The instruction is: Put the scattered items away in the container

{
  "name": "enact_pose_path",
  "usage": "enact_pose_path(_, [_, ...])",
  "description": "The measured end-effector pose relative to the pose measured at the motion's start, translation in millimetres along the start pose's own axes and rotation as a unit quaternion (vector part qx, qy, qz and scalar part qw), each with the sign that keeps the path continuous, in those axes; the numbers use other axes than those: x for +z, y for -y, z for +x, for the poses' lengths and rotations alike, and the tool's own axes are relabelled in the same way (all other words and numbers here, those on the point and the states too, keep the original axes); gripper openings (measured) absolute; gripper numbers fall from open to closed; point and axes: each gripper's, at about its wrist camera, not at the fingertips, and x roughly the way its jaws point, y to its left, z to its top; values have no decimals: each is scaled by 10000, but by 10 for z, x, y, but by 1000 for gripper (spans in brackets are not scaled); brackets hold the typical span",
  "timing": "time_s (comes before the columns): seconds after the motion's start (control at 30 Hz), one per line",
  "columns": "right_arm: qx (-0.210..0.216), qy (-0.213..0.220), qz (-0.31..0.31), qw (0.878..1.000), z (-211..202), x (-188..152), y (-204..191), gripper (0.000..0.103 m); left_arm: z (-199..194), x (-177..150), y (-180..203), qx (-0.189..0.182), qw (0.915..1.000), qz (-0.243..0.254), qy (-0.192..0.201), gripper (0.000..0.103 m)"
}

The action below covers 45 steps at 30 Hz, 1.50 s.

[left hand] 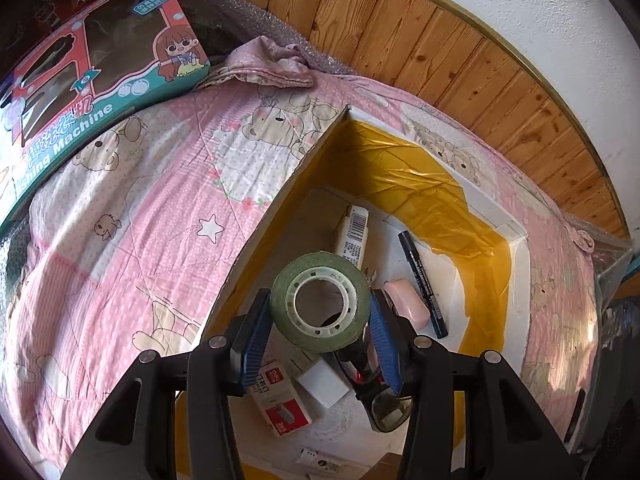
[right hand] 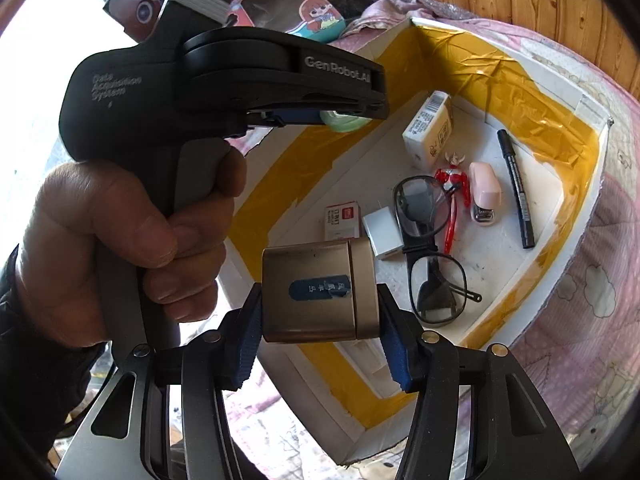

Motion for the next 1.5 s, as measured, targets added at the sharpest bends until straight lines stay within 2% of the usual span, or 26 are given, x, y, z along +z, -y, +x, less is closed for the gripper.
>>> enact_pose_path(0.07, [-50,-9,48,10000,-4,-27,27,61,63,3,-47,96,9998,-155,-41,56])
enact_pose_path(0.23, [-17,130,136,9998,-211,-106,88,61,-47,-29,-115,-40,9995,-300,44,56])
enact_pose_path(0.33, [15,277,302,9992,-424,-163,172,61,-251,-63,-172,-132,9989,-407,190,56])
enact_pose_path(0.5, [-291,524,287,9978,-782,-310,255,61,-684,-191,-161,-151,9982,-275,514,56])
enact_pose_path(0.67, [-519,589,197,9967,-991,-422,227,61,-990,-401,-86,-269,9974,-223,628,56])
enact_pose_path(0.93, [-1303,805,-429,9873,-1234,-528,-41,61,-1267,-748,134,-172,9981,-81,583,56])
enact_pose_path(1.03, [-1916,824,-853,9743,-1294,-513,-192,61,-1374,-865,229,-163,9979,6,628,56])
enact_pose_path(1.13, [-2205,875,-1068,9656,-1337,-479,-293,61,-1479,-958,301,-121,9974,71,704,56])
enact_pose_path(1.5, [-1861,500,-949,9767,-1163,-315,-308,61,-1816,-1123,395,-46,9950,134,989,56])
